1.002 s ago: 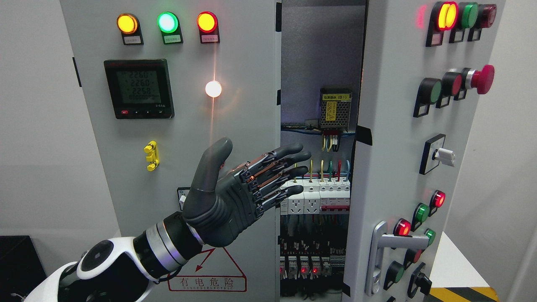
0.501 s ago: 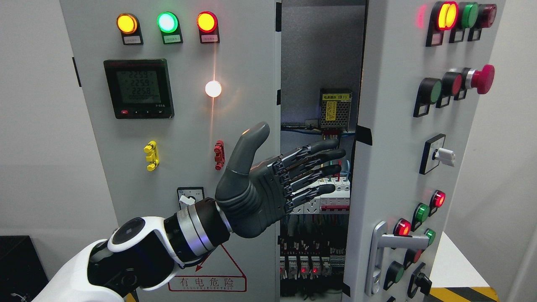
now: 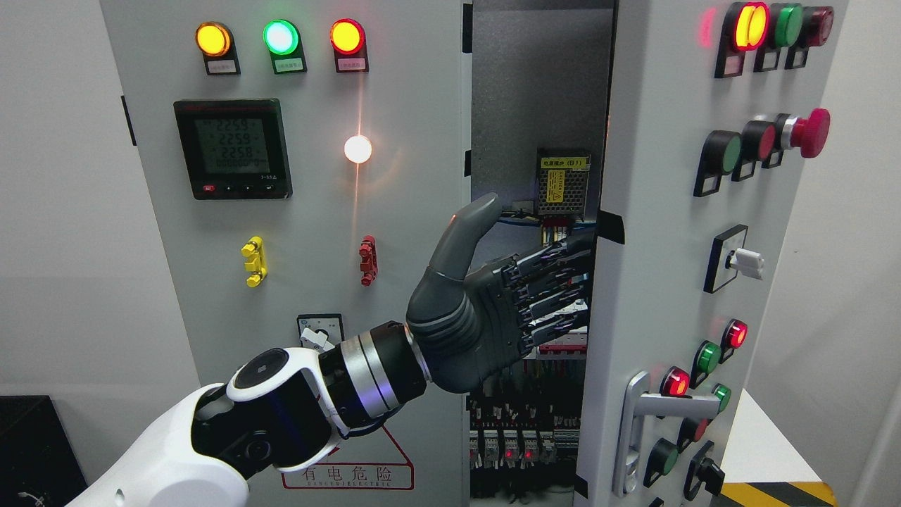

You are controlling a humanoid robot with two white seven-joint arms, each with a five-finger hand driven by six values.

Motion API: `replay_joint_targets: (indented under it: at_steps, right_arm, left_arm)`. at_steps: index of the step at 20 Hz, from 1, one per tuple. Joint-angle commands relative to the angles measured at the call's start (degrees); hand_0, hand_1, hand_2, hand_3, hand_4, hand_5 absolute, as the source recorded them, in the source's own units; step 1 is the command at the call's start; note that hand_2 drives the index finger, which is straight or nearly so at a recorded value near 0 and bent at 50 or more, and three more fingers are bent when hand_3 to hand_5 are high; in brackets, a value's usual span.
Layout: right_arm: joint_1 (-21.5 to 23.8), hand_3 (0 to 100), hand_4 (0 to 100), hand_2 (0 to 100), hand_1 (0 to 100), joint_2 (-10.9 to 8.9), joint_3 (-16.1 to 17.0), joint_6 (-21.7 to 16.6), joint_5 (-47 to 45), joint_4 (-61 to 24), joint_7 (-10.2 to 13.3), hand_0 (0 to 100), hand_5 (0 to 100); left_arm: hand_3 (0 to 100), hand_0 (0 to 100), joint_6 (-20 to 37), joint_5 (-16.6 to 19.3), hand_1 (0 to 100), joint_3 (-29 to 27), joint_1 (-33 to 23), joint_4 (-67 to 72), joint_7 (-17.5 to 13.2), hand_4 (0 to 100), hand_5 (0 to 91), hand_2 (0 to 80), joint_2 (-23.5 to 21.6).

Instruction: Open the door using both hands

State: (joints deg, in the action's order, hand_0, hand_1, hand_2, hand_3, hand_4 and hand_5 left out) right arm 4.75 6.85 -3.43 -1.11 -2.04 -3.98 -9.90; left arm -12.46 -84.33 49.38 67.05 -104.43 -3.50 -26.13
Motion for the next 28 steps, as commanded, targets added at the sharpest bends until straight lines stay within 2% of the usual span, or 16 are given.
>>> replay_joint_targets:
  at_steps: [1,17,28]
  right_arm:
    - [0.0,0,0,0,0,0.01,0.0,0.0,0.0,0.3,0.0,19,0]
    - [0.0,0,0,0,0,0.01,0.0,0.0,-0.1,0.3,0.0,19,0]
    - [0.0,0,0,0,0,0.01,0.0,0.0,0.0,0.3,0.0,19,0]
  left_arm:
    - [0,0,0.0,-1.3,0,2.0,1.1,0.3,-0.4,0,0.0,0.0,2.8]
    - [0,0,0.0,-2.7,0,2.1,1.2,-1.5,-0.6,0,0.0,0.0,4.7]
    - [0,0,0.0,-2.2,0,4.8,1.7,-0.6,-0.6,0,0.0,0.0,9.2]
